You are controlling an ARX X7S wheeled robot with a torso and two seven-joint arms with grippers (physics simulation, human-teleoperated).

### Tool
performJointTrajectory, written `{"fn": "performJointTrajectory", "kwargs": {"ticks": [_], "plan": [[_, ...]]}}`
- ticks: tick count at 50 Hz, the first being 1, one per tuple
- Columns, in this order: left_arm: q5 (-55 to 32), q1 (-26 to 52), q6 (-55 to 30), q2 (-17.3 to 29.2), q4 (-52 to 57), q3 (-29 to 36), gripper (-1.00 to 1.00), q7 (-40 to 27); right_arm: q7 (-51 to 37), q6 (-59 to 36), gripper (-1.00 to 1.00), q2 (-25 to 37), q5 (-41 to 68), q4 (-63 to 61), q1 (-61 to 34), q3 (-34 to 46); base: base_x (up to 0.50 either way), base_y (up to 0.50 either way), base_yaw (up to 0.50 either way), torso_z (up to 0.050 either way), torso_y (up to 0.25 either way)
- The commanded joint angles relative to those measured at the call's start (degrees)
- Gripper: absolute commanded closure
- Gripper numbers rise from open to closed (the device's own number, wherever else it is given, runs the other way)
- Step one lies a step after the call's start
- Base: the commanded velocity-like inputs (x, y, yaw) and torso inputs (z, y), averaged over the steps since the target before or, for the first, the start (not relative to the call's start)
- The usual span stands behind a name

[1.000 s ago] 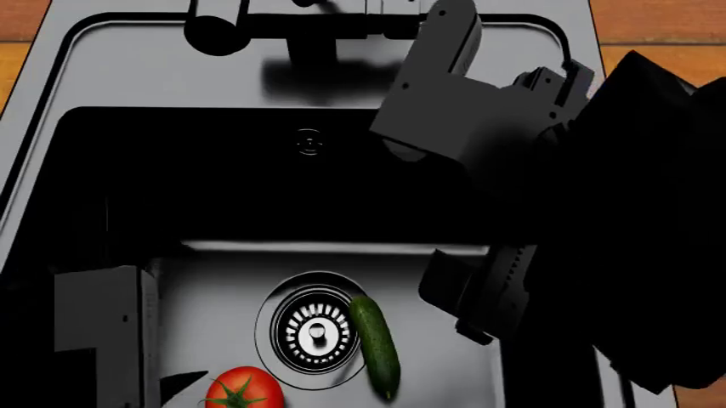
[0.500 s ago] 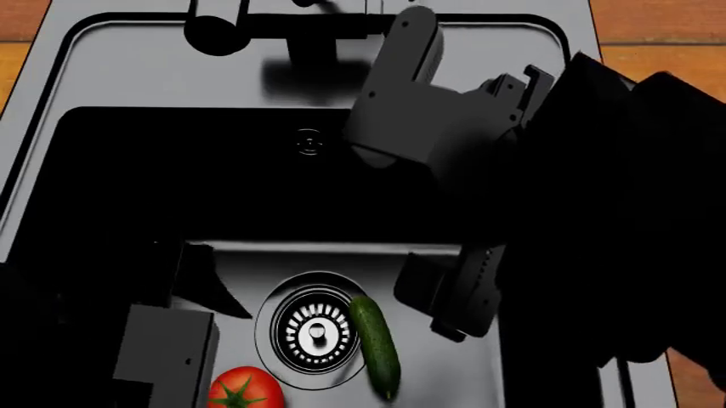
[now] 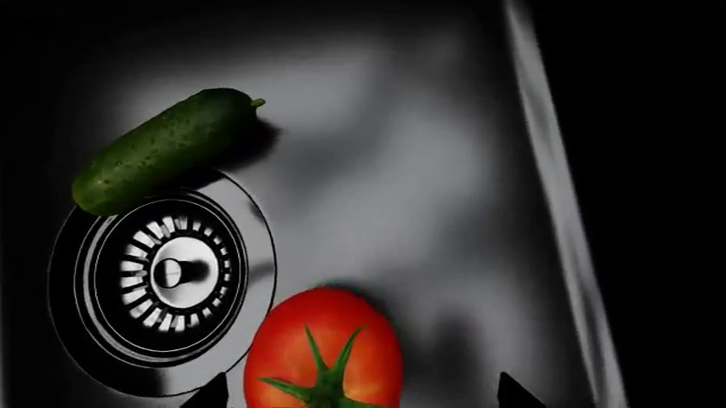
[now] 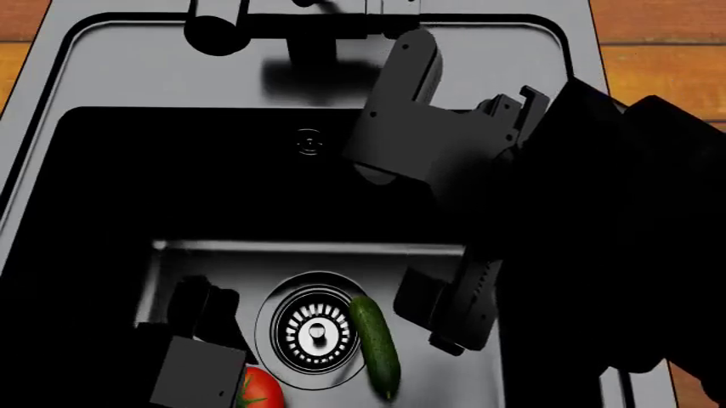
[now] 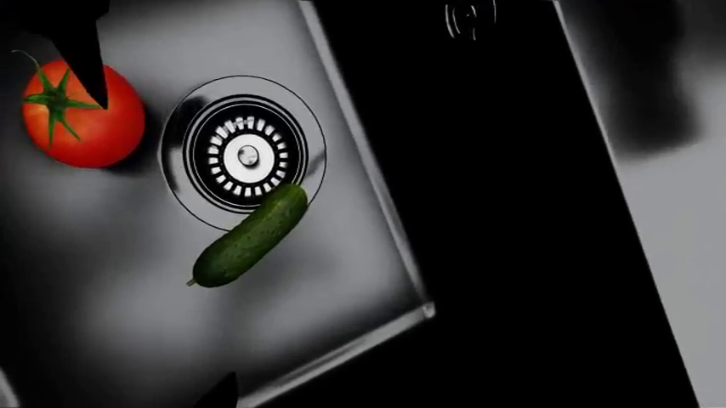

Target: Pick the vegetables from the sink and place them on the cutting board.

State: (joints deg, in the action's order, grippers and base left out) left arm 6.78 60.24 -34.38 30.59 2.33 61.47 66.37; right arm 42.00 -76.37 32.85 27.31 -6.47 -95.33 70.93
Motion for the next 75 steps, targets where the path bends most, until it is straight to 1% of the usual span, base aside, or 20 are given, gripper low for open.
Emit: {"fn": "performJointTrajectory", "kwargs": {"ticks": [1,12,37,38,39,43,49,50,51,52,53,54,55,58,61,63,64,67,70,75], "plan": [[0.7,0.5,1.7,-2.3,-4.4,0.0,-1.00,1.6,0.9,0.0,-1.00,-0.9,-1.2,-0.5,1.2,-1.6,0.00,0.00,0.00,0.000,0.000],[1.0,0.0,5.2,-4.8,-10.5,0.9,-1.00,-0.4,0.8,0.6,-1.00,-1.3,-1.2,0.1,1.7,-1.1,0.00,0.00,0.00,0.000,0.000],[2.0,-1.1,10.5,-7.1,-19.7,2.9,-1.00,-3.8,0.5,1.0,-1.00,-1.4,-0.8,0.5,2.4,-0.9,0.00,0.00,0.00,-0.002,-0.001],[5.1,-1.3,17.3,-9.4,-26.9,4.4,1.00,-10.0,0.5,1.2,-1.00,-1.5,-0.9,0.6,2.7,-0.4,0.02,0.00,-0.01,-0.011,-0.012],[5.5,-1.4,18.8,-9.9,-28.6,4.9,1.00,-10.6,0.4,1.2,-1.00,-1.5,-0.9,0.5,2.8,-0.4,0.01,0.00,-0.01,-0.010,-0.012],[5.8,-1.7,18.9,-10.0,-29.1,5.2,1.00,-11.0,0.3,0.9,-1.00,-1.4,-0.7,0.2,2.9,-0.5,0.00,0.00,-0.01,-0.006,-0.011],[6.3,-1.9,22.0,-10.3,-30.2,4.3,1.00,-15.3,-0.1,0.8,-1.00,-1.3,-0.6,0.0,3.1,-0.7,0.00,0.00,-0.01,-0.008,-0.012],[6.6,-2.1,23.7,-10.4,-30.5,3.3,1.00,-18.6,0.0,0.7,-1.00,-1.3,-0.5,-0.2,2.9,-0.7,0.01,-0.01,-0.01,0.000,-0.013],[6.8,-2.0,23.8,-10.6,-30.9,3.0,1.00,-19.4,0.0,0.7,-1.00,-1.2,-0.5,-0.1,2.8,-0.7,0.00,-0.01,-0.01,-0.013,-0.013],[6.9,-2.1,24.8,-10.7,-30.7,1.6,1.00,-22.8,-0.1,0.4,-1.00,-1.1,-0.4,-0.4,2.7,-0.8,0.00,-0.01,-0.01,-0.010,-0.013],[6.8,-2.1,25.9,-10.4,-30.2,1.1,1.00,-23.8,-0.1,0.3,-1.00,-1.0,-0.3,-0.6,2.7,-0.9,0.01,-0.01,-0.01,0.000,-0.012],[6.1,-2.4,26.3,-9.5,-27.8,-0.8,1.00,-26.0,-0.2,-0.5,-1.00,-0.7,-0.1,-1.6,2.6,-1.0,0.00,-0.01,-0.01,-0.012,-0.012],[5.6,-2.9,25.7,-8.5,-25.3,-1.6,1.00,-26.4,-0.2,-1.0,-1.00,-0.7,0.0,-1.9,2.3,-0.8,0.00,-0.01,-0.01,0.000,-0.011],[3.7,-4.7,24.9,-5.1,-16.9,-4.2,1.00,-27.0,-0.4,-2.1,-1.00,-0.7,0.1,-2.1,1.7,-1.0,0.00,0.00,0.00,-0.003,-0.004],[2.8,-5.1,22.7,-2.6,-11.2,-6.5,1.00,-27.5,-0.7,-4.3,-1.00,-1.4,0.8,-1.6,1.3,-2.2,0.00,0.00,0.00,-0.004,-0.003],[2.5,-5.3,21.9,-1.9,-9.6,-7.2,1.00,-27.6,-0.9,-5.7,-1.00,-1.9,1.3,-1.4,1.3,-2.9,0.00,0.00,0.00,0.000,0.000],[1.9,-5.7,19.8,-0.2,-5.3,-8.5,1.00,-27.5,-1.3,-7.3,-1.00,-2.6,1.7,-0.5,1.5,-3.8,0.00,0.00,0.00,0.000,-0.010],[1.4,-6.2,18.4,1.6,-1.4,-9.8,1.00,-27.7,-2.1,-10.1,-1.00,-4.2,2.6,1.1,1.7,-6.4,0.00,0.00,0.00,-0.003,0.000],[1.3,-7.1,17.2,3.3,1.1,-10.3,1.00,-27.8,-1.9,-10.3,-1.00,-4.9,2.9,1.6,0.5,-6.3,0.00,0.00,0.00,0.000,0.000],[1.1,-8.2,16.5,5.3,4.8,-12.5,1.00,-29.9,-2.1,-11.4,-1.00,-6.1,3.8,3.9,-0.4,-8.6,0.00,0.00,0.00,0.000,0.000]]}}
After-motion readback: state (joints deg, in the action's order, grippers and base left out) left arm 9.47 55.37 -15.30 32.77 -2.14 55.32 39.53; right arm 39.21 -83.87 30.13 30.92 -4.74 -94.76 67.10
